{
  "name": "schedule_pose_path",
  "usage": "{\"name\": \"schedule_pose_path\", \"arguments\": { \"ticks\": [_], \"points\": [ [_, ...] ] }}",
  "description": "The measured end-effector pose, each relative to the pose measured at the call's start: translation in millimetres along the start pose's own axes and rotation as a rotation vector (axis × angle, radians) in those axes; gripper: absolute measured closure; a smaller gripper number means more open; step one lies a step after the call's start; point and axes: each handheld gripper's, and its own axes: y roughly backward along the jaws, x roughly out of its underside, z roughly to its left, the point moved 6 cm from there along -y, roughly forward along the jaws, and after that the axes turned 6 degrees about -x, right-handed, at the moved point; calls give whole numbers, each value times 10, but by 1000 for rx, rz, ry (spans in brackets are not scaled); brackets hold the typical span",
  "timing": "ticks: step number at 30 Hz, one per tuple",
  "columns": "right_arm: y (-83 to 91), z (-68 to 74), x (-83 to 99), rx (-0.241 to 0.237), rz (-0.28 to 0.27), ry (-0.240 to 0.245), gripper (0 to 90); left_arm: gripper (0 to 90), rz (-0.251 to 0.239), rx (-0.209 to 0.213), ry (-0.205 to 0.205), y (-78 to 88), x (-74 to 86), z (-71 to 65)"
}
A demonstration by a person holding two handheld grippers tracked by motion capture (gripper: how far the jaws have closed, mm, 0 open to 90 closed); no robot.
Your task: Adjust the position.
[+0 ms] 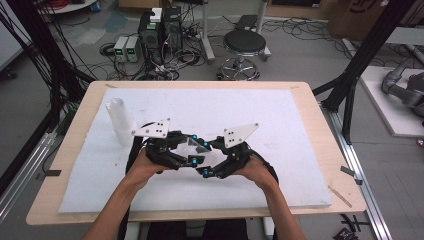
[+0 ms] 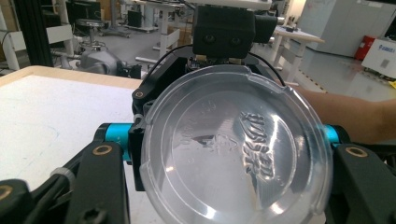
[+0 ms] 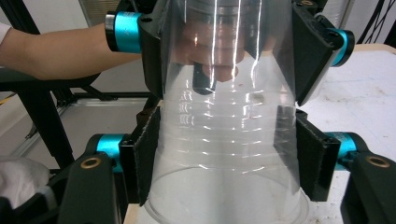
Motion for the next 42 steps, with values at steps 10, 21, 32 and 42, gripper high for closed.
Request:
{"name": "schedule_pose_path", "arguments": {
  "ticks": [10, 21, 32, 42],
  "points": [
    [33, -11, 25, 10, -1, -18, 339, 17, 13, -52, 12, 33, 16, 31],
    [123, 20, -17, 51, 130, -3, 344, 17, 321, -149, -51, 132, 35, 64],
    [154, 5, -87, 28, 552, -67, 344, 18, 852, -152, -103, 213, 151, 98],
    [112, -40, -102, 15, 689, -97, 344, 78, 826, -119, -98, 208, 112, 99]
  ]
}}
